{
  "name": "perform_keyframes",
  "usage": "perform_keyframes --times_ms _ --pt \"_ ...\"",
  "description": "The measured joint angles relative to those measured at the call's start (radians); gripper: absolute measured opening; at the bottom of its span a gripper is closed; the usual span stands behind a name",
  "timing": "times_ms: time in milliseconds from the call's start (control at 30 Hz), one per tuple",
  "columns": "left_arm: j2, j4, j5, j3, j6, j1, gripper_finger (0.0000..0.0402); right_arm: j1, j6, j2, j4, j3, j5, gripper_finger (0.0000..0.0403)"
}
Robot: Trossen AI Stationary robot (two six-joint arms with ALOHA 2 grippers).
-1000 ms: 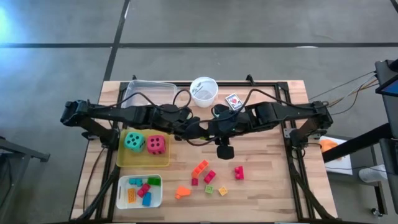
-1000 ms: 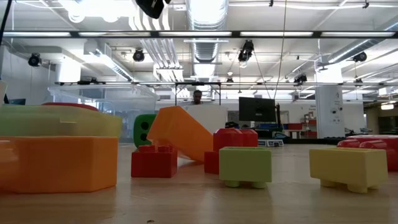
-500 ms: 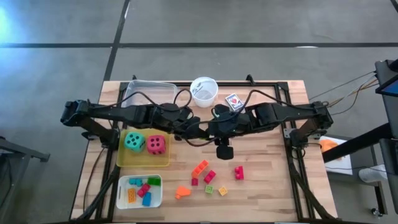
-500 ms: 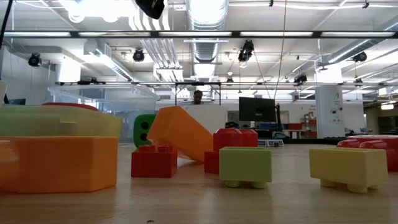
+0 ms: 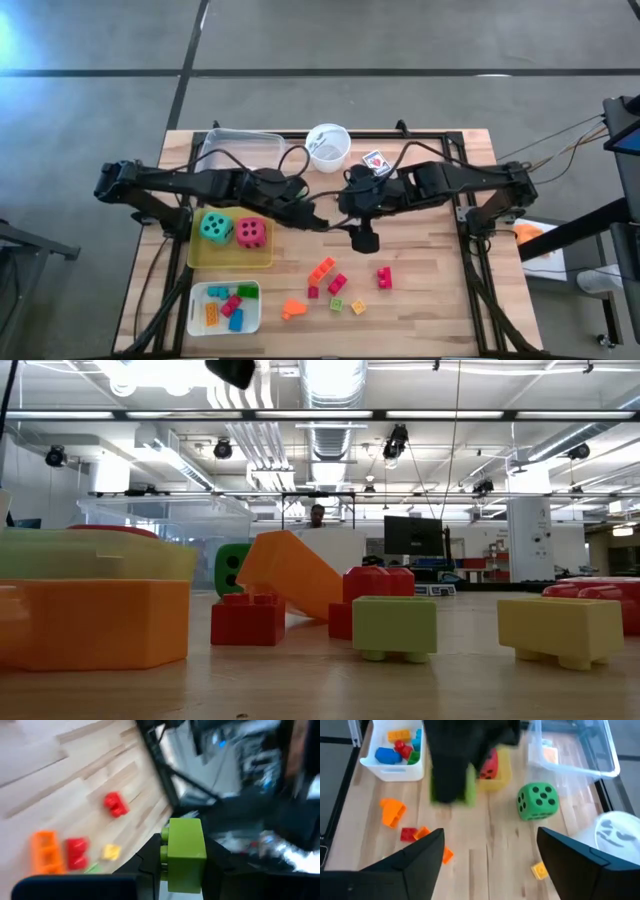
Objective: Pick & Place Toys
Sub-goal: Put the dark green game piece into the white bin
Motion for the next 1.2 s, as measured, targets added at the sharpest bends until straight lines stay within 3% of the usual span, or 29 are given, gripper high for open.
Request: perform_keyframes --times_ms 267,400,533,800,1200 --pt "-0.077 -0.461 0.01 0.0 0.127 -0.062 0.0076 -0.003 -0.014 -0.005 -0.047 0.0 -0.001 0.0342" --pt "-0.101 -0.703 0.011 0.0 0.172 -0.159 0.0076 -0.013 0.057 -0.004 -0.035 -0.004 -0.001 0.0343" --pt "-0.1 -0.826 0.009 -0.001 0.265 -0.306 0.0076 -0.019 0.103 -0.004 -0.036 -0.026 -0.003 0.0343" --pt "-0.098 -0.791 -0.046 -0.104 0.252 -0.601 0.0076 -0.019 0.136 -0.003 -0.038 -0.078 -0.006 0.0344" --pt "-0.093 -0.44 -0.082 -0.369 -0.065 -0.855 0.0076 -0.018 0.176 -0.003 -0.038 -0.115 -0.008 0.0344"
